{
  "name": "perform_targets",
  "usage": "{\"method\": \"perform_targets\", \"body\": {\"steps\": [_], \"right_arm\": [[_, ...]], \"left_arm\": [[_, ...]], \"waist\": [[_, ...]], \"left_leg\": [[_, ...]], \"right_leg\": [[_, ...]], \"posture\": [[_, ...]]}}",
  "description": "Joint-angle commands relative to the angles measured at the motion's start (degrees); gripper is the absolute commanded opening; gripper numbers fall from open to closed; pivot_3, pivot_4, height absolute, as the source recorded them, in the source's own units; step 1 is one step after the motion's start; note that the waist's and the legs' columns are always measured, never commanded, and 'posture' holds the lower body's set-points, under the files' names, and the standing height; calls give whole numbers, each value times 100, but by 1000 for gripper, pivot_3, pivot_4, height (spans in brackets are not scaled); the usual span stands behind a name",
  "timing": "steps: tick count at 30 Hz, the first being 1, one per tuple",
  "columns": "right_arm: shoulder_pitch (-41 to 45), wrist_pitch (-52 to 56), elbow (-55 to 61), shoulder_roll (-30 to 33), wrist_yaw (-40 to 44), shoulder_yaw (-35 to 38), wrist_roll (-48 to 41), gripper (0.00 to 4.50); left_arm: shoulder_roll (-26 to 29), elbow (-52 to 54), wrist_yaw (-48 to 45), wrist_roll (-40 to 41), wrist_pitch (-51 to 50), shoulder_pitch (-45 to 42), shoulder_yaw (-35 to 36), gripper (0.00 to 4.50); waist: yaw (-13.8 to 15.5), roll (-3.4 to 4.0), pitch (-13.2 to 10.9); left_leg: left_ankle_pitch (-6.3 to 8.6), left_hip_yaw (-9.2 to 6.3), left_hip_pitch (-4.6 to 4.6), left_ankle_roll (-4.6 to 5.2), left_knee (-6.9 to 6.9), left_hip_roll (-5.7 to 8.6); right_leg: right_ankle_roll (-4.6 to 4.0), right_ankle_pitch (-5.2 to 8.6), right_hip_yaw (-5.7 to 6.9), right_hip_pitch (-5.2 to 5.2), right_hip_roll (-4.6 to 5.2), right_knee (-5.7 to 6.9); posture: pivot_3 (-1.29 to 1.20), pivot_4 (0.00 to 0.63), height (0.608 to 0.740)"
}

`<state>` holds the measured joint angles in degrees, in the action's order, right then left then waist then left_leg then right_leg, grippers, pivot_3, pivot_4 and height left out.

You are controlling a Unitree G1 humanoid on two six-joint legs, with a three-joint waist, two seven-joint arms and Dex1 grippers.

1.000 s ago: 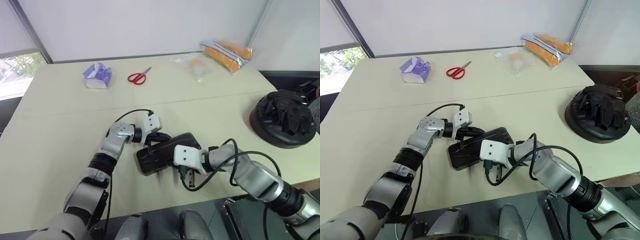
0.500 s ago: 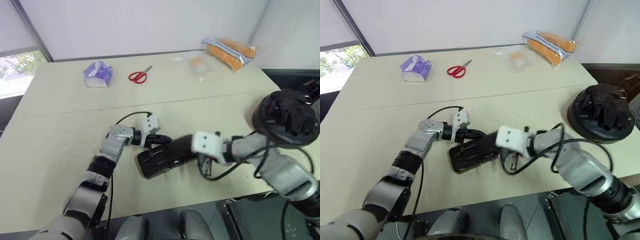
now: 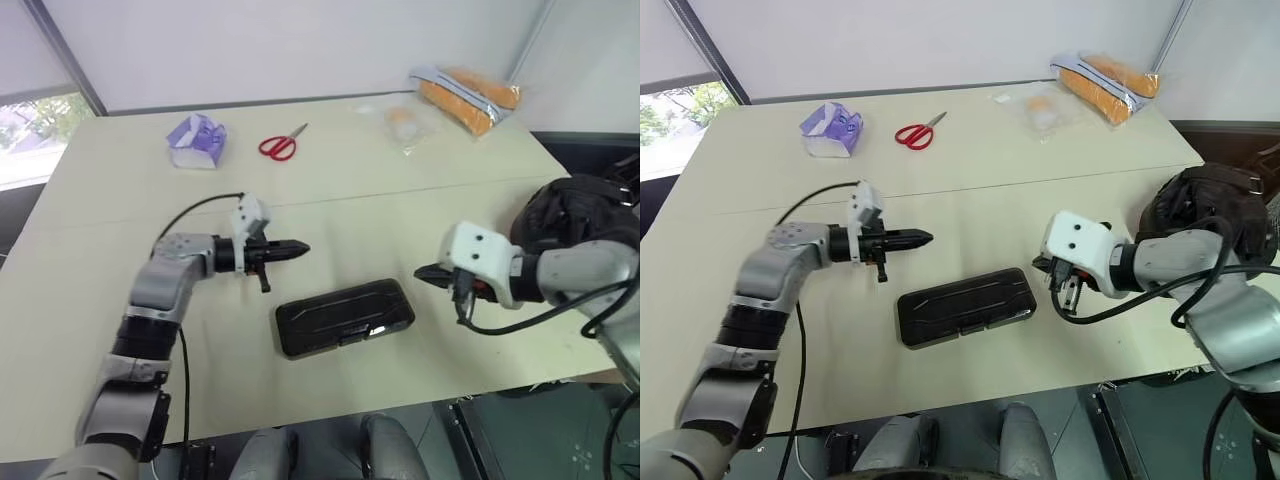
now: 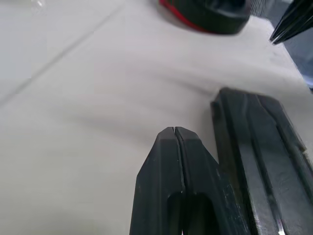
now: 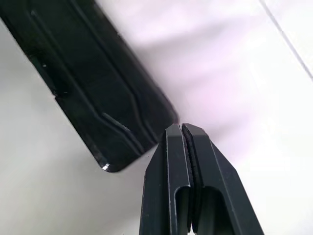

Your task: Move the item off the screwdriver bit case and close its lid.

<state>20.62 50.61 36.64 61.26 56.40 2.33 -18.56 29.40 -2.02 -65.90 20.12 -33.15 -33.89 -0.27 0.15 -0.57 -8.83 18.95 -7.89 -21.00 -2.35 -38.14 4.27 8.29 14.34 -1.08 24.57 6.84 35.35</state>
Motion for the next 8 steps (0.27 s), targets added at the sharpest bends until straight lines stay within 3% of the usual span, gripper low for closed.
{"method": "perform_targets", "body": {"steps": [1,4,8], "right_arm": [[122,-169,-27,225,204,485,-246,26],[169,-210,-139,440,451,785,-496,26],[194,-342,-267,587,538,835,-580,26]], "left_arm": [[454,743,-84,516,-424,105,376,0],[978,1339,-132,994,-885,299,720,0],[1269,1765,16,1452,-1237,510,939,0]], "waist": [[3,5,-5],[11,13,-17],[21,14,-32]], "left_leg": [[0,0,-2,0,0,-1],[0,0,-4,-1,0,-2],[0,0,-8,0,-3,-3]], "right_leg": [[0,0,0,3,0,1],[0,0,1,4,0,1],[0,0,1,5,1,0]], "posture": [[0,150,740],[0,150,740],[0,150,740]]}}
